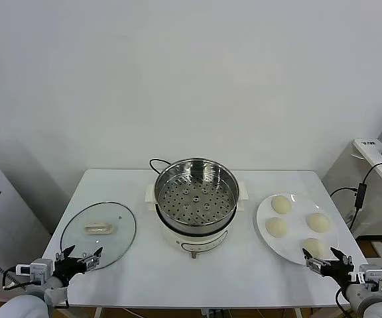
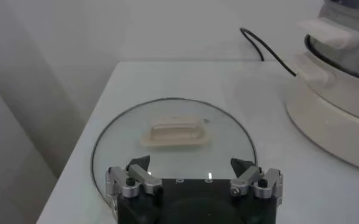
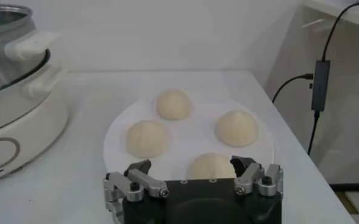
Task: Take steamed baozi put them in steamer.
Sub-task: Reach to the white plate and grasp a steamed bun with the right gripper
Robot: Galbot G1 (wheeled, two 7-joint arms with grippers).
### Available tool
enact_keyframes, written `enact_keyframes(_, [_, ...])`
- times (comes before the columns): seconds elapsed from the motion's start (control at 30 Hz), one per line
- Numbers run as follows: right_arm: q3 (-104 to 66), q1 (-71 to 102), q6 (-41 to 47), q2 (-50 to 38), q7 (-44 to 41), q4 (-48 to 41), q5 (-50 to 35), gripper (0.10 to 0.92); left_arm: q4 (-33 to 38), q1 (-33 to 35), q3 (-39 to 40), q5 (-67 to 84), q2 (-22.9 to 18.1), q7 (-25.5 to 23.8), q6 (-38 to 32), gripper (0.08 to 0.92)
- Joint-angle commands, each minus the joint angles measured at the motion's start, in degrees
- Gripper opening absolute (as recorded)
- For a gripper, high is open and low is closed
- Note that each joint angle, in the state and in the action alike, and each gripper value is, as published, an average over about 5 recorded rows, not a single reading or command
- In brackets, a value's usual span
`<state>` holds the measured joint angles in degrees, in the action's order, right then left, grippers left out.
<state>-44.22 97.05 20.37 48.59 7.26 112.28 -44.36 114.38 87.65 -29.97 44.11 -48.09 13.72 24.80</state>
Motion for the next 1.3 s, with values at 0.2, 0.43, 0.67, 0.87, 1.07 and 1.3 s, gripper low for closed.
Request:
enact_keyframes(0.2, [0.07, -0.25, 0.34, -0.16, 0.04, 0.00, 0.05, 0.823, -0.11, -0.11, 0.00, 0.05, 0.06, 0.01, 0.11, 0.823])
enact_keyframes(0.43, [0.11, -0.69, 0.56, -0.48, -0.50, -0.29, 1.11, 0.823, -0.33, -0.21, 0.01, 0.21, 0.21, 0.02, 0.12, 0.823])
enact_keyframes(0.67, [-0.04, -6.00, -4.06, -3.88, -7.59, -4.09, 20.31, 0.823, -0.28, 0.00, -0.05, 0.27, 0.31, -0.18, 0.07, 0.823])
enact_keyframes(0.87, [2.97, -15.67, -7.24, -9.89, -12.07, -8.45, 39.73, 0.823, -0.05, -0.65, 0.06, 0.23, 0.25, -0.25, 0.51, 0.823])
enact_keyframes(1.07, [5.87, -22.88, -13.51, -14.90, -17.16, -13.64, 53.79, 0.823, -0.34, -3.27, 2.00, 0.21, 0.89, -0.36, 1.68, 0.823])
enact_keyframes(1.3, [13.19, -32.52, -17.42, -18.92, -24.58, -19.74, 61.02, 0.823, -0.48, -3.51, 2.37, 0.27, 1.07, -0.73, 1.71, 0.823])
